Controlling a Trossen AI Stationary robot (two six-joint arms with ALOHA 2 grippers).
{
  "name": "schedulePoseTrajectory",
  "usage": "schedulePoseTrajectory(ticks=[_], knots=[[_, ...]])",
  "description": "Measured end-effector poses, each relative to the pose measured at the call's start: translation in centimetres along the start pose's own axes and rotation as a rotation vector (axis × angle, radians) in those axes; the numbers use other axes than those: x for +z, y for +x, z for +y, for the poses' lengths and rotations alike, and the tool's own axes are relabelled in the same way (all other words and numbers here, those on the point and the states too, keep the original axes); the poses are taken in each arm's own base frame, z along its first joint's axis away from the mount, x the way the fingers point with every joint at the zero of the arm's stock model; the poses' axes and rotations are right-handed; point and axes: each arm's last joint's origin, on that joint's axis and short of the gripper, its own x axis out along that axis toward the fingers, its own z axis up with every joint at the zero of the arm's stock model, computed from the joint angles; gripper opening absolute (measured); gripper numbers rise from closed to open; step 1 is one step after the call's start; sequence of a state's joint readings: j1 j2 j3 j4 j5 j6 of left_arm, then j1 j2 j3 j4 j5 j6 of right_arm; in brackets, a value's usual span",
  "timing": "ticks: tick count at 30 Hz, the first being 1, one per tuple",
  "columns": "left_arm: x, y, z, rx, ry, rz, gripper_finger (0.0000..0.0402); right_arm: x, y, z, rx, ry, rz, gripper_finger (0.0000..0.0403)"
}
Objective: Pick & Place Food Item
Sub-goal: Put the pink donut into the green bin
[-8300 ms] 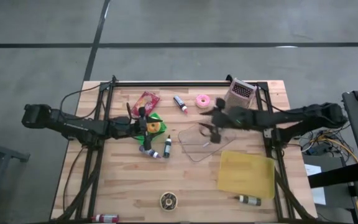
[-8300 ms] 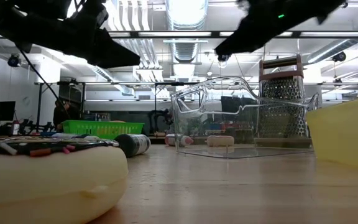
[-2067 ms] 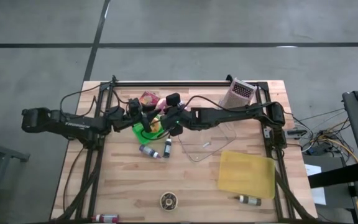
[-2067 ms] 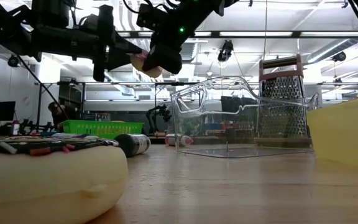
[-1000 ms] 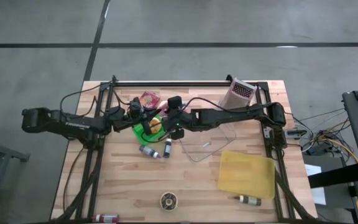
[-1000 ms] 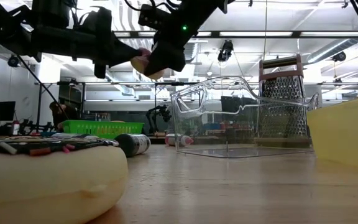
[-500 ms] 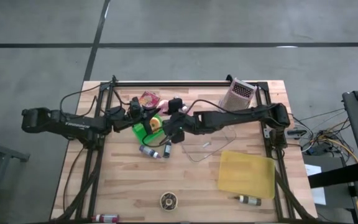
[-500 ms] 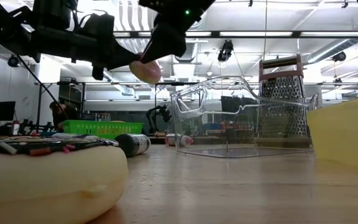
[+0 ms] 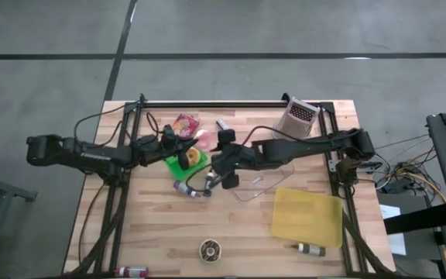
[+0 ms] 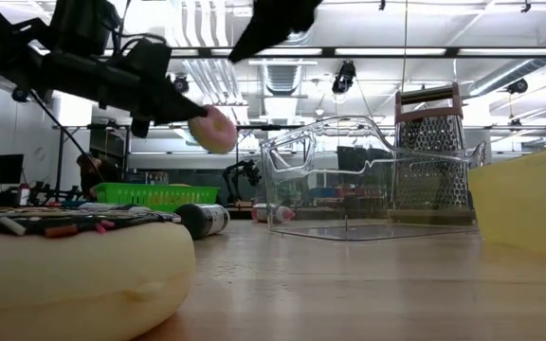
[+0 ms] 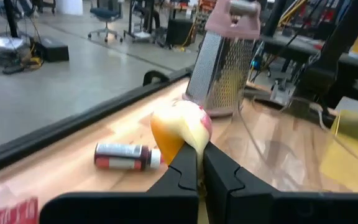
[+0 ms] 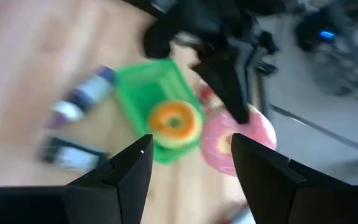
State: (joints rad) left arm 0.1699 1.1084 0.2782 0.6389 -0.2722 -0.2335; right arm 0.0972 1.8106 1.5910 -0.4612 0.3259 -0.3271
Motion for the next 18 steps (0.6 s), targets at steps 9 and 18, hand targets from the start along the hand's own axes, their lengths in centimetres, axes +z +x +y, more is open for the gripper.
schedulePoseTrajectory(ticks=[9,18], knots=[[-0.8,-1.7,0.5,-0.033,-0.034,0.001,0.0,-1.4,-5.4,0.0,0.267,0.075,-0.399,0.0215],[-1.0,-2.8,0.9,-0.04,-0.054,-0.007,0.0,-7.6,-11.8,0.2,0.326,0.082,-0.676,0.0215]])
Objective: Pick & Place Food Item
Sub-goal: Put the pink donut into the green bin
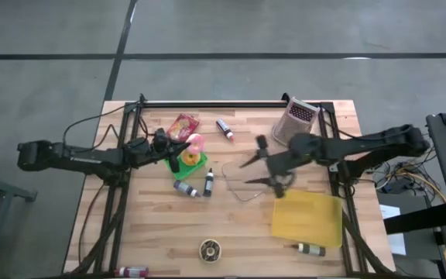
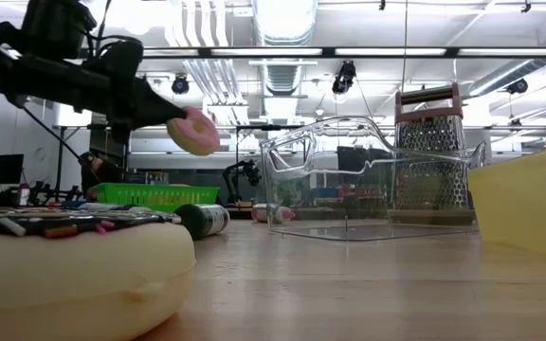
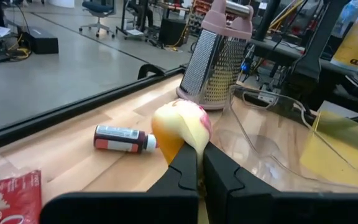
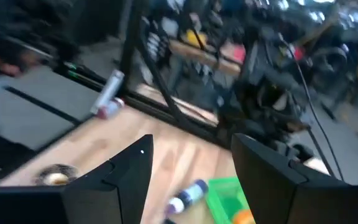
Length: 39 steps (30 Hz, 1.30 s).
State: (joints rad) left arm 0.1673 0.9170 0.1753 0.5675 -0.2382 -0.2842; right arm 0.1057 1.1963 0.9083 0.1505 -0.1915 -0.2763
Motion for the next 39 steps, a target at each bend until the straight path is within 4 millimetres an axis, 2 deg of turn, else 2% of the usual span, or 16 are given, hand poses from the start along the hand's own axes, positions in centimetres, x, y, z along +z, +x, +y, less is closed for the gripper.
schedulePoseTrajectory(ticks=[2,10,18,25,31,39], knots=[[0.0,-0.1,0.0,0.0,0.003,0.003,0.0,-0.4,-1.8,0.5,0.001,-0.004,-0.078,0.0215],[0.1,-0.2,0.0,-0.002,0.013,0.006,0.0,-5.3,-6.7,2.7,-0.068,0.042,-0.203,0.0215],[0.0,-0.2,0.0,-0.011,0.014,0.019,0.0,-11.2,-8.5,4.5,-0.135,0.148,-0.186,0.0215],[-0.8,-0.3,0.2,-0.011,-0.014,0.105,0.0,-14.5,-9.5,5.4,-0.194,0.193,-0.175,0.0215],[-1.3,-0.6,0.4,0.01,-0.037,0.167,0.0,-16.0,-10.2,5.9,-0.206,0.208,-0.195,0.0215],[-1.4,-1.2,0.4,-0.02,-0.071,0.213,0.0,-16.0,-10.1,6.0,-0.197,0.214,-0.197,0.0215]])
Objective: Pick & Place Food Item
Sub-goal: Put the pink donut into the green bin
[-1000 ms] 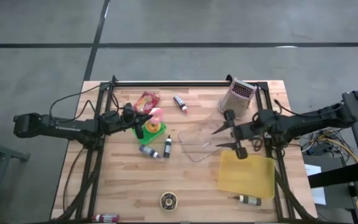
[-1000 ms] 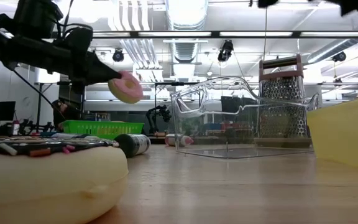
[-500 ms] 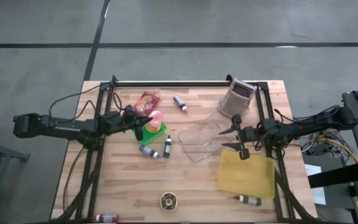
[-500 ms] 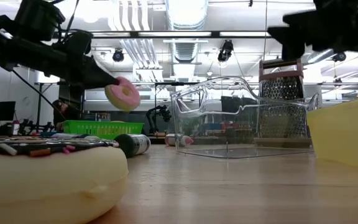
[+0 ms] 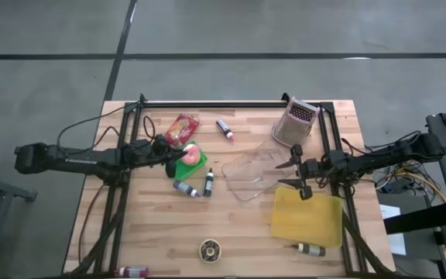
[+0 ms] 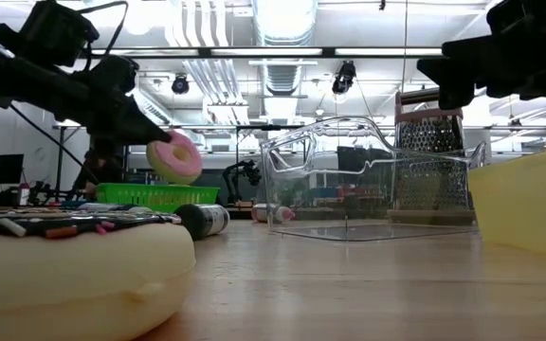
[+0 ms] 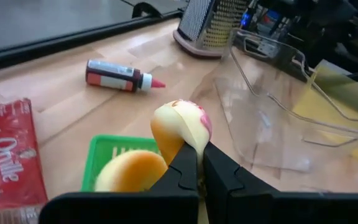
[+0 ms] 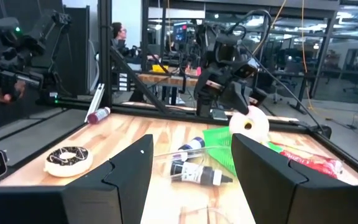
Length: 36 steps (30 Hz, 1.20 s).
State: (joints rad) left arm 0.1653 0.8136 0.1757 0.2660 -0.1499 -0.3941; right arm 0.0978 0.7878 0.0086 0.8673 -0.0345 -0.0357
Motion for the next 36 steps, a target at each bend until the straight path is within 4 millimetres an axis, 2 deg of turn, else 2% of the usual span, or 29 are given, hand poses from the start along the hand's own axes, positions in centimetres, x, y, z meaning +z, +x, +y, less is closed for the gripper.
schedulePoseTrajectory(ticks=[21,29,36], knots=[[-1.7,-0.6,0.7,0.061,-0.024,0.186,0.0003,0.0,0.0,0.0,0.001,0.0,0.002,0.0215],[-1.9,-0.6,0.8,0.07,-0.011,0.21,0.0071,0.0,0.0,0.0,0.0,0.002,0.002,0.0215],[-1.8,-0.6,1.1,0.153,0.009,0.175,0.0104,0.0,0.0,0.0,0.0,0.002,0.002,0.0215]])
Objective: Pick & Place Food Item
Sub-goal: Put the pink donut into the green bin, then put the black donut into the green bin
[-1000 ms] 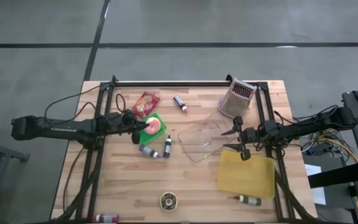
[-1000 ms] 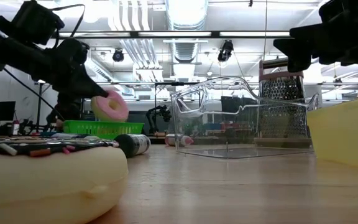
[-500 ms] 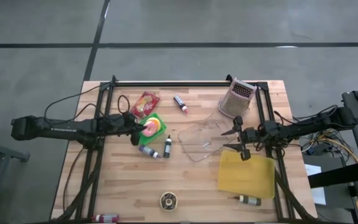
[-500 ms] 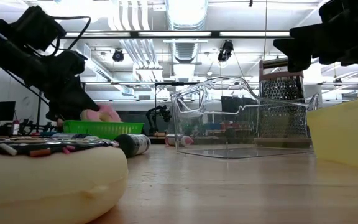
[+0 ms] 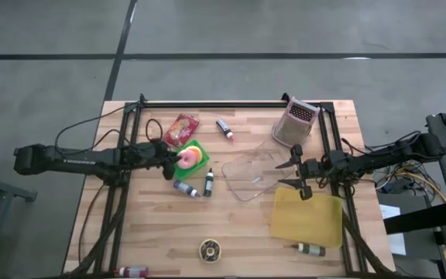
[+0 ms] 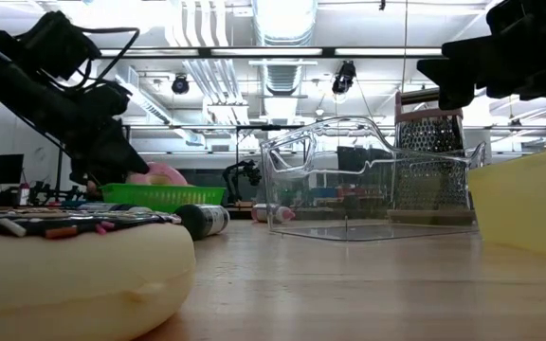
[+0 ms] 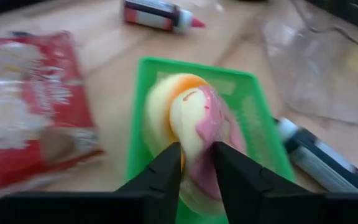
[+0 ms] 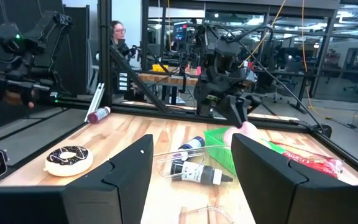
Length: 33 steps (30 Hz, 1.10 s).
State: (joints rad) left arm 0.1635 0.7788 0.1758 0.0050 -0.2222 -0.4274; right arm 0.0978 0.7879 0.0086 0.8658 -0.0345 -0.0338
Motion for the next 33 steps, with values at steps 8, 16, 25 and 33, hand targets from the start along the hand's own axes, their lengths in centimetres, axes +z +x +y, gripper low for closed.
schedulePoseTrajectory(ticks=[8,16,25,33], knots=[[0.1,0.0,0.1,0.054,0.005,-0.025,0.0136,0.0,0.0,0.0,0.0,0.0,0.0,0.0215],[0.1,0.0,0.1,0.053,0.027,-0.025,0.0207,0.0,0.0,0.0,0.0,0.0,0.0,0.0215],[0.9,-0.6,-0.1,0.025,0.065,-0.111,0.0262,0.0,0.0,0.0,-0.001,0.0,0.0,0.0215],[1.7,-2.0,-0.9,-0.249,0.133,-0.156,0.0255,0.0,0.0,0.0,-0.001,0.0,0.0,0.0215]])
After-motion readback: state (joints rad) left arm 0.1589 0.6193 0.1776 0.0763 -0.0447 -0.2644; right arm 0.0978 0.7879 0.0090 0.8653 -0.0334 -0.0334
